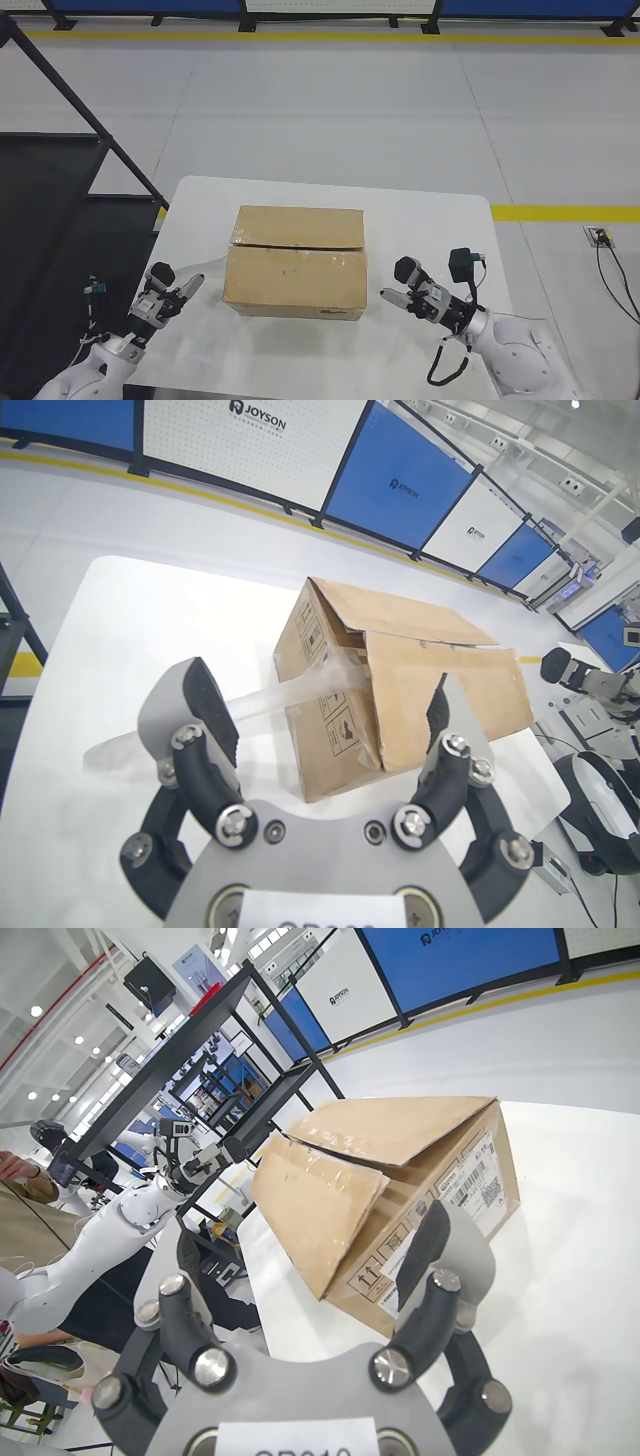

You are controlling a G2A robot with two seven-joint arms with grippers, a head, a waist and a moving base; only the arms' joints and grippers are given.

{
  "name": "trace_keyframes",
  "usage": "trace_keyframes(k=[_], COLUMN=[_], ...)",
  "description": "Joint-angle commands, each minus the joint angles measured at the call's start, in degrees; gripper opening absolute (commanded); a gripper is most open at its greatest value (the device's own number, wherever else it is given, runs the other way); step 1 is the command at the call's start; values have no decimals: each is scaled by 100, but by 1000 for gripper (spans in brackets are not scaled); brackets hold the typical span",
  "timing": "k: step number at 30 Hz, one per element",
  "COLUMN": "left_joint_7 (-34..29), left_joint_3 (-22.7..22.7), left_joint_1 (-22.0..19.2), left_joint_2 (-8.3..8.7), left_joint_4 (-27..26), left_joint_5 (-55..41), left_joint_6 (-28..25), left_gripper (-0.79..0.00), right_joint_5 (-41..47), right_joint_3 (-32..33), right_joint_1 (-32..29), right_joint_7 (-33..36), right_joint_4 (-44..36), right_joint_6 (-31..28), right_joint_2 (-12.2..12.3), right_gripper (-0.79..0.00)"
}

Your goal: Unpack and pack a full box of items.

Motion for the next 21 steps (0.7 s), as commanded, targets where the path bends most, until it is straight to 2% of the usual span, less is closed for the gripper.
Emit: trace_keyframes(k=[1,5,11,21], left_joint_7=[-13,-409,-1047,-1203], left_joint_3=[73,168,243,432], left_joint_1=[-47,-294,-674,-971], left_joint_2=[-14,0,39,63], left_joint_4=[20,77,356,533], left_joint_5=[-262,-552,-1075,-1199], left_joint_6=[128,251,205,271], left_gripper=[0,0,0,0], right_joint_5=[90,244,602,1834], right_joint_3=[-63,-288,-675,-1274], right_joint_1=[18,401,1104,1908], right_joint_7=[-83,-120,247,1063], right_joint_4=[38,423,1178,2200], right_joint_6=[22,10,-81,-744], right_joint_2=[-11,-45,-94,-174], right_gripper=[0,0,0,0])
